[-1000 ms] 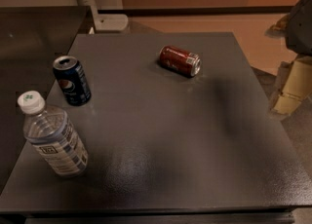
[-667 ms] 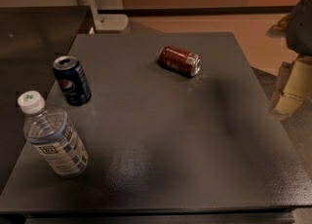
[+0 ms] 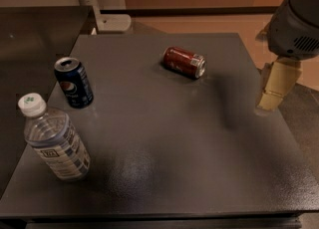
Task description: Pick coke can
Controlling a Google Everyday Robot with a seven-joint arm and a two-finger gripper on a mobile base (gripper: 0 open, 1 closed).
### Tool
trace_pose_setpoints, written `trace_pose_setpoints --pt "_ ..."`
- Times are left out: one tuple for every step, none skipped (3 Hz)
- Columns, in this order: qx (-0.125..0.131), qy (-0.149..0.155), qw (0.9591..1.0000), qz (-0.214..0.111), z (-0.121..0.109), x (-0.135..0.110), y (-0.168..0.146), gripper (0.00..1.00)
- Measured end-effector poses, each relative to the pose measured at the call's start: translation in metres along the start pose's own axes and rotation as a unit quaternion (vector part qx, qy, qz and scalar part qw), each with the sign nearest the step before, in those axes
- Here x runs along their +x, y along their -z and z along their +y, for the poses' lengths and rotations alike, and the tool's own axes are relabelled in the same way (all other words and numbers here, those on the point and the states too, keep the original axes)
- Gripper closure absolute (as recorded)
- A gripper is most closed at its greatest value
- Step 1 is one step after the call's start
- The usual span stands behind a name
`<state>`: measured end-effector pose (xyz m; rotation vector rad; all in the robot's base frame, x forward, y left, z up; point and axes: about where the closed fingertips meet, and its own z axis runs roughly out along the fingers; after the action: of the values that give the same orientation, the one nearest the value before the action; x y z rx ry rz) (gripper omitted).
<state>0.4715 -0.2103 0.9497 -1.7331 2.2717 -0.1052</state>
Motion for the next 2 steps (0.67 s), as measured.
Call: trace_pose_setpoints --pt "-0.005 -0.010 0.9999 0.003 -0.024 -0.015 -0.019 0.00" --pt "-0.008 -0.030 0.9995 0.002 -0.051 -0.033 -0.031 0.00"
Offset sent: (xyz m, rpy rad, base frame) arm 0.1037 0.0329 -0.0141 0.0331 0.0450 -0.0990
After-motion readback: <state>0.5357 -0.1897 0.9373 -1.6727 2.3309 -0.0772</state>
